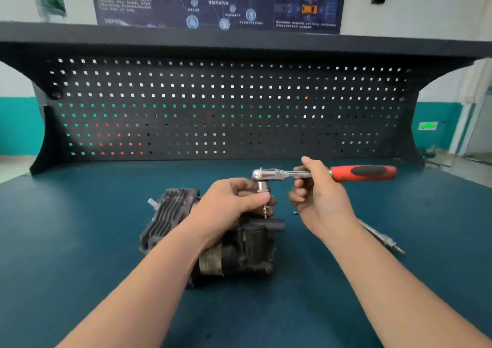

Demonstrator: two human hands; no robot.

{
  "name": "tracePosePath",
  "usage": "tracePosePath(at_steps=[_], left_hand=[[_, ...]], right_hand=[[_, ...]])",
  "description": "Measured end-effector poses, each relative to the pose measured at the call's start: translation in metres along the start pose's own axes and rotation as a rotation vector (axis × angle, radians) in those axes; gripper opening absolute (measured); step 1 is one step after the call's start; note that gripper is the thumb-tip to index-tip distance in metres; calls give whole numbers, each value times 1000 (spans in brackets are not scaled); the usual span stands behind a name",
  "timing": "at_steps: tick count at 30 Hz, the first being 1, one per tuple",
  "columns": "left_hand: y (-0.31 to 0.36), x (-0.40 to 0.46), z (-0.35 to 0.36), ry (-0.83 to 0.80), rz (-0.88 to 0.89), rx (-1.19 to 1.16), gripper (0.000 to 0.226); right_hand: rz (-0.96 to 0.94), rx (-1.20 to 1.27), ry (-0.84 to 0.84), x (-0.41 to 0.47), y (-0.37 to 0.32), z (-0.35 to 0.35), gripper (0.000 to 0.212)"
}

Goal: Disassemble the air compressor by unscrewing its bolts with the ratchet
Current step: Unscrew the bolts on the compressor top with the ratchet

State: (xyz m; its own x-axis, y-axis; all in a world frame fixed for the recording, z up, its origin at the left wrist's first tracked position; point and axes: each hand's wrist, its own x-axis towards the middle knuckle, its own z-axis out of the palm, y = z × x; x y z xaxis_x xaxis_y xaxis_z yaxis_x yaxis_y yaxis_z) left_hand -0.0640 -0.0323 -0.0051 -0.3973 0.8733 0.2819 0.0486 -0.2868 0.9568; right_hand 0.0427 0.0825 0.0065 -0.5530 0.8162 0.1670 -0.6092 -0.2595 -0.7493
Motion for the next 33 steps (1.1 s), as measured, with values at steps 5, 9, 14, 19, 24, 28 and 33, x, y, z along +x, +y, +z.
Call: tracePosePath(at_steps=[5, 9, 14, 19, 24, 28, 33], left_hand=[[-2, 3, 0, 92, 46, 137, 12], [0, 2, -2, -19, -14, 46, 24], [3, -1, 0, 22, -37, -4, 11], [8, -8, 6, 94, 125, 222, 24], [4, -5, 1, 83, 86, 92, 40], [2, -3, 1, 53, 78, 115, 21], [2, -1, -4, -77, -25, -10, 21]], right_hand=[[295, 188, 134, 11, 12, 2, 27], [277, 229, 119, 11, 13, 4, 26], [-591, -504, 27, -17, -8, 20, 39], [-1427, -1117, -369, -49, -8, 29, 45], [-803, -731, -115, -32, -7, 17, 40], [85, 83, 18, 3, -4, 3, 28], [196, 158, 29, 12, 9, -5, 25]])
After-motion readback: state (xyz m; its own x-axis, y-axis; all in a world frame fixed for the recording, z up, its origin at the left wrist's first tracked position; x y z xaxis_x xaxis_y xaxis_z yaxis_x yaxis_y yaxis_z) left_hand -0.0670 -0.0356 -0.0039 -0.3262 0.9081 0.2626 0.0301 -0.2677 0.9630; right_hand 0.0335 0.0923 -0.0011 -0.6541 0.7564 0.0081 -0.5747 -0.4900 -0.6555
